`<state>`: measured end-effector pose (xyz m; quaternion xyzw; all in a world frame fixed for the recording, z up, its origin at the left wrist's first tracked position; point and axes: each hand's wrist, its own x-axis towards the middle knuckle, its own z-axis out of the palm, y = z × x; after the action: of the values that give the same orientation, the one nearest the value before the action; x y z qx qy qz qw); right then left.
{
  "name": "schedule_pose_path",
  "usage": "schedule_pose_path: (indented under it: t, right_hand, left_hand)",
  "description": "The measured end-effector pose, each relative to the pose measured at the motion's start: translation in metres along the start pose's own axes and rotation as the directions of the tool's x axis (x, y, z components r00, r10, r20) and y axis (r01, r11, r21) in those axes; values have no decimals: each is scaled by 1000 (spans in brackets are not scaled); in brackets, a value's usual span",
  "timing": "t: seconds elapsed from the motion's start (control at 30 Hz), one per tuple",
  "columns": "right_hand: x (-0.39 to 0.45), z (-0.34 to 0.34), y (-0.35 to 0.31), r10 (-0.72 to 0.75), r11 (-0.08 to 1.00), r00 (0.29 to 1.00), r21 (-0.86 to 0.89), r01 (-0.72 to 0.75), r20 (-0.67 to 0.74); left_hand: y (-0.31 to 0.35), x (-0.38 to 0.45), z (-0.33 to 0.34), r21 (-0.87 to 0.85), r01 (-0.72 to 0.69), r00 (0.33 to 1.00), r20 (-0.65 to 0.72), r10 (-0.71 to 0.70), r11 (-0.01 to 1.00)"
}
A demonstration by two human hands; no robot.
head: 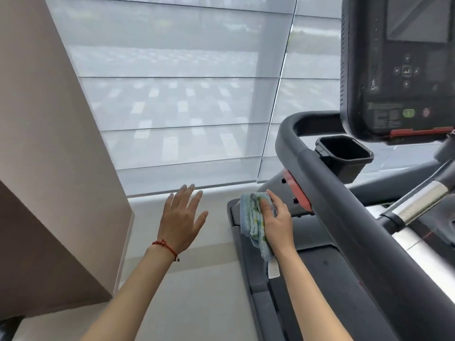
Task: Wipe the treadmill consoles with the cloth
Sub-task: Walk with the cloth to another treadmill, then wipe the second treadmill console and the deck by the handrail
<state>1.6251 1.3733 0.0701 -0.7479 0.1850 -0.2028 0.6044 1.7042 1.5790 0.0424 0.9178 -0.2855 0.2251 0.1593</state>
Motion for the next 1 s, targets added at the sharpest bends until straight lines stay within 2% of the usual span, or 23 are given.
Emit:
schedule_pose_path:
  t: [0.17, 0.4, 0.67, 1.0]
  right_hand:
    - [49, 6, -34, -93, 996, 994, 15, 94, -51]
    - [131, 0, -87, -203, 973, 950, 60, 223, -237]
    - [207, -47, -147, -358, 930, 815, -103, 352, -456]
    - [266, -153, -173, -450, 893, 677, -316, 322, -582]
  left_hand:
    - [-6, 71, 5, -26, -69, 995, -69, 67, 997]
    - [0, 186, 13, -79, -243, 957, -183, 226, 967]
    - [35, 303, 16, -140, -439, 871, -308, 383, 887]
    - [117, 391, 30, -189, -600, 767, -412, 492, 777]
